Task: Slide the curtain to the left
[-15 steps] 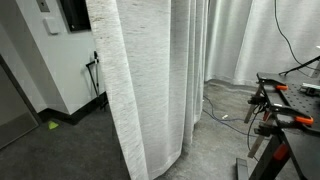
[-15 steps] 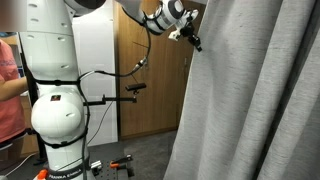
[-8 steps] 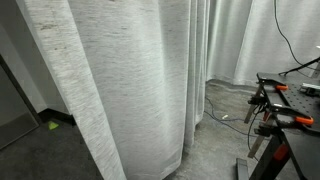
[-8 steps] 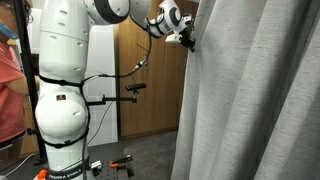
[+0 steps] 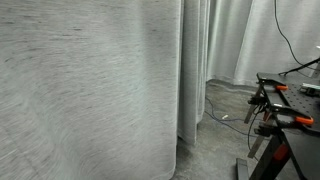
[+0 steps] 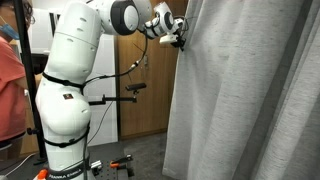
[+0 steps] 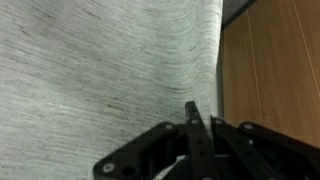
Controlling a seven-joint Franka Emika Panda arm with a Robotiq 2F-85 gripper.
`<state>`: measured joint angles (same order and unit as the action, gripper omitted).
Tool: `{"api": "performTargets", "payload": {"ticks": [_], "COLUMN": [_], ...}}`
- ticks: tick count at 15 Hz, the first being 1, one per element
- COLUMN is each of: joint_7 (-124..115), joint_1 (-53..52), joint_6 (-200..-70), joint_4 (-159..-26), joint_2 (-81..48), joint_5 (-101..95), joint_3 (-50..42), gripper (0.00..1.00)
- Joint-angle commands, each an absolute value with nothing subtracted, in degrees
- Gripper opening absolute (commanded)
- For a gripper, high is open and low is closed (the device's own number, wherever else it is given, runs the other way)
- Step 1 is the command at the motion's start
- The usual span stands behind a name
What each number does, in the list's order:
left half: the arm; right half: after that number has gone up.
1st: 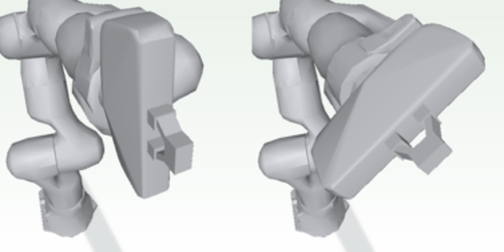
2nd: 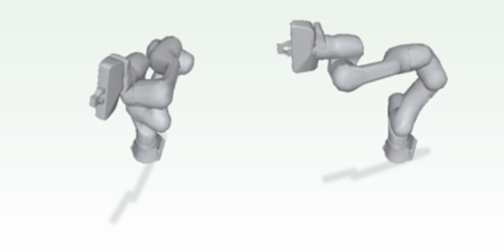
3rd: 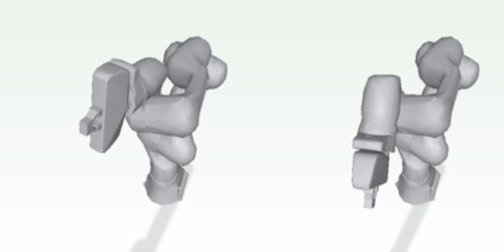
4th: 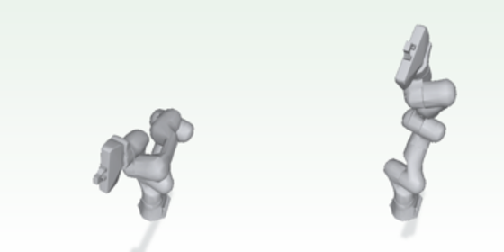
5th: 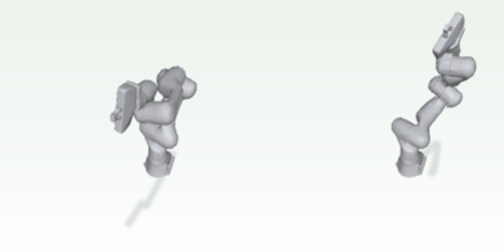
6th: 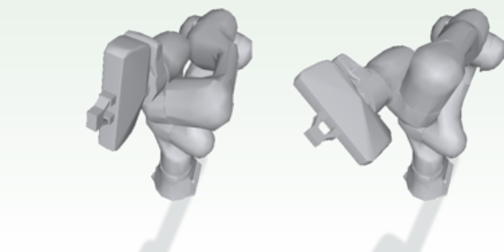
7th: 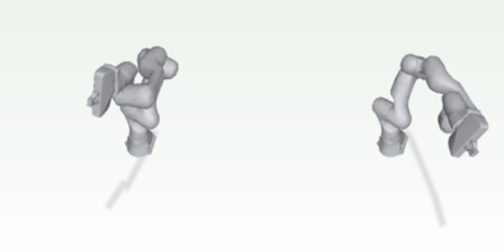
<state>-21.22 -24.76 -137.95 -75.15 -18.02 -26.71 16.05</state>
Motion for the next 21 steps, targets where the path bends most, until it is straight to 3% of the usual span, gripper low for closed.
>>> {"api": "performTargets", "payload": {"ticks": [1,21], "joint_7": [-14.75,0.68], "joint_1": [-29.66,-36.87], "joint_6": [-134.71,-135.12], "joint_4": [-71.34,-68.60], "joint_2": [-22.97,-28.93], "joint_5": [-24.88,-25.51], "joint_3": [16.43,23.35], "gripper": [0.01,0.01]}}
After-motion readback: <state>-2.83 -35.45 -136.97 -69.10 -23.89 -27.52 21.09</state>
